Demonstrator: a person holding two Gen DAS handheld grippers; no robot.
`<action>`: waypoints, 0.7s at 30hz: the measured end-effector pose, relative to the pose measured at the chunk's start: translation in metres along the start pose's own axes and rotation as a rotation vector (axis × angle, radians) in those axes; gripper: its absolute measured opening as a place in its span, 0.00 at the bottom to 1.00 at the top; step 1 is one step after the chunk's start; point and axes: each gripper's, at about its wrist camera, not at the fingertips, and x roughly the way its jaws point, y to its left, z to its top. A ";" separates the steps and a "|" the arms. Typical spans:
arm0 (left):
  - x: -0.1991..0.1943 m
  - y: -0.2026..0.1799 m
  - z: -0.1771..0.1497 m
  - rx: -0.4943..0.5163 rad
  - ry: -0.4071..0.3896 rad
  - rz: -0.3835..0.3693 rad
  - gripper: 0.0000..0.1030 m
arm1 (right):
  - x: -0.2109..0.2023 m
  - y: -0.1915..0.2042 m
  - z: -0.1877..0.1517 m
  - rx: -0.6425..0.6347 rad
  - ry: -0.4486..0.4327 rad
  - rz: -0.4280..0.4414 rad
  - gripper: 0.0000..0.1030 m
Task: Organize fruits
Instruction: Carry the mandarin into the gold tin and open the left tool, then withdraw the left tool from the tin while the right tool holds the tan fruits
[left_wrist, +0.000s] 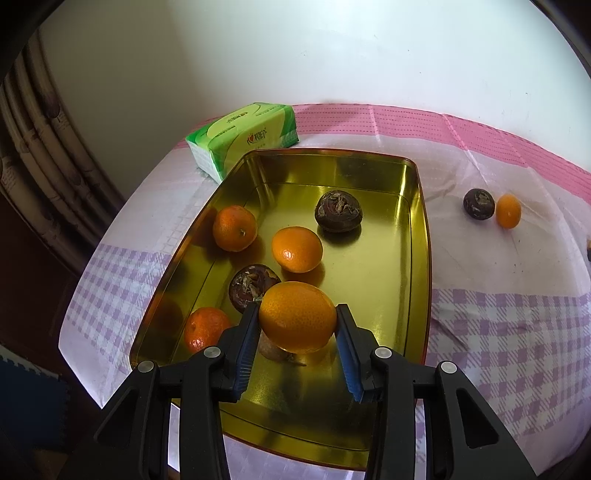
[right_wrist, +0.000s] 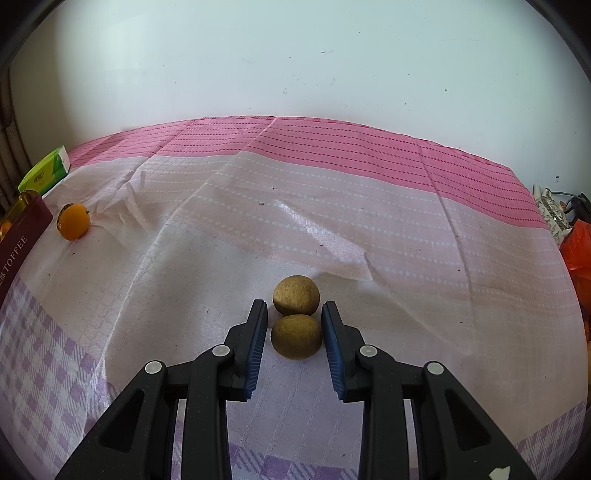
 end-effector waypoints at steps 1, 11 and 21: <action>0.000 0.000 0.000 0.001 0.000 0.001 0.41 | 0.000 0.000 0.000 0.002 0.000 -0.001 0.27; -0.009 -0.002 0.000 0.016 -0.029 0.029 0.41 | 0.000 0.000 0.000 0.002 0.001 -0.001 0.27; -0.028 -0.001 0.003 0.011 -0.067 0.047 0.42 | 0.000 -0.002 -0.001 -0.004 -0.001 -0.007 0.28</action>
